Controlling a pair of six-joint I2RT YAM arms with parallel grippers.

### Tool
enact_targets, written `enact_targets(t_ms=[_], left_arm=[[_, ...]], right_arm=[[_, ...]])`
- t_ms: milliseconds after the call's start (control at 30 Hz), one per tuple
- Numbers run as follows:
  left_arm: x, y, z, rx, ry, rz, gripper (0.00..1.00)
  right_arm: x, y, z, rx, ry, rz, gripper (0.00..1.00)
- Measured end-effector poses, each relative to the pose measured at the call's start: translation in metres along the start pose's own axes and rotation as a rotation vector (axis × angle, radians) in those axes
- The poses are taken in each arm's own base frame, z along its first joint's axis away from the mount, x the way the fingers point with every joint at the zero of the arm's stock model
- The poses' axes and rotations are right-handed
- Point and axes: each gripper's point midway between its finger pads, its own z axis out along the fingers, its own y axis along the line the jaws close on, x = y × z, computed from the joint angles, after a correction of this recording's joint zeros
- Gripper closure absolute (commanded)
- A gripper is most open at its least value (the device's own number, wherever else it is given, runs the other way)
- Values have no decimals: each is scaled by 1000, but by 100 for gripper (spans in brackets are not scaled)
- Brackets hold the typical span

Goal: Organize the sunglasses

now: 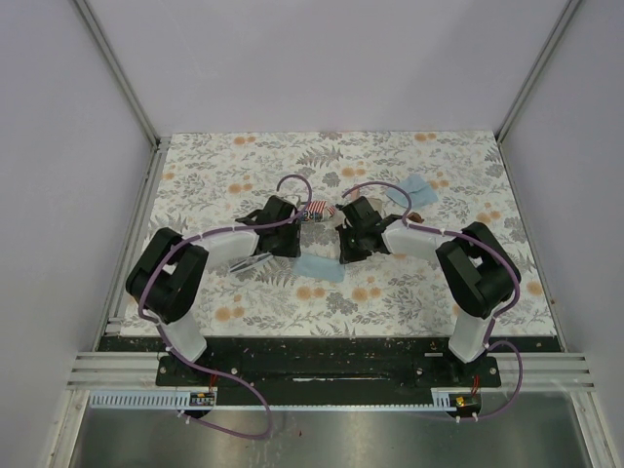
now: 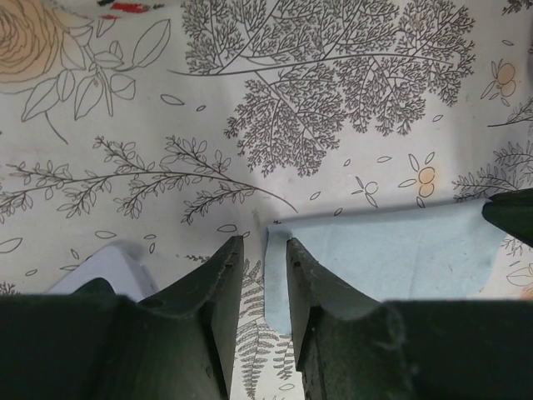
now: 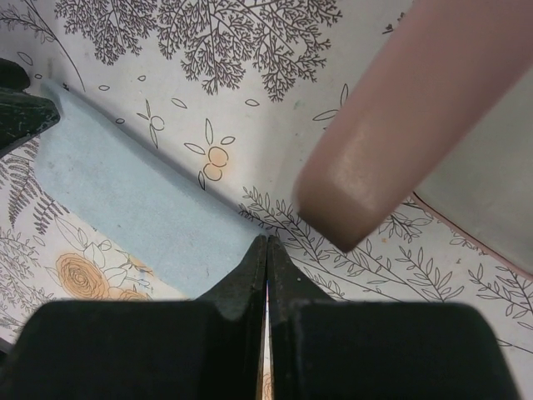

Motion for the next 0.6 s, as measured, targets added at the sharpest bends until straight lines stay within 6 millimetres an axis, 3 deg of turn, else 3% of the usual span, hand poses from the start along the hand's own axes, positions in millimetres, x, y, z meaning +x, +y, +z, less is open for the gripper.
enact_targets(t_ms=[267,500,600], left_arm=[[-6,-8,6,43,-12,26,69],[-7,-13,11,74,-3,26,100],[-6,-15,11,86,2,20,100]], right_arm=[[0,1,0,-2,2,9,100],[2,2,0,-7,9,16,100],[2,2,0,-8,11,21,100]])
